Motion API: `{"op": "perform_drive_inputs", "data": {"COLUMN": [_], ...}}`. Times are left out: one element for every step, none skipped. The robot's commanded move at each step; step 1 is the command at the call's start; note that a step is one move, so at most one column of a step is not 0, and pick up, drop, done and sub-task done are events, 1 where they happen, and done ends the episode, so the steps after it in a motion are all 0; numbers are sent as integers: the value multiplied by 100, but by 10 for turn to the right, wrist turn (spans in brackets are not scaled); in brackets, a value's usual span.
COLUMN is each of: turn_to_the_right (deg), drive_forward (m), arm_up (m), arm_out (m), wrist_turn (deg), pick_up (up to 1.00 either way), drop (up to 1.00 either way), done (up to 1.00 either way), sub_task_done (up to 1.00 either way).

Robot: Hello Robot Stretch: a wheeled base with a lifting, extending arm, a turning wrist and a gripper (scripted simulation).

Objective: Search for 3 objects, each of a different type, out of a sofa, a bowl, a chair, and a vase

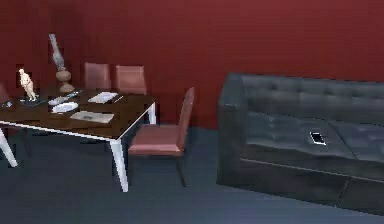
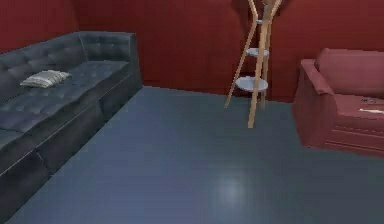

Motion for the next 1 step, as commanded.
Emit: {"op": "perform_drive_inputs", "data": {"turn_to_the_right": [0], "drive_forward": [60], "arm_up": [0], "arm_out": [0], "wrist_turn": [0], "pick_up": [0], "drop": [0], "done": [0], "sub_task_done": [0]}}
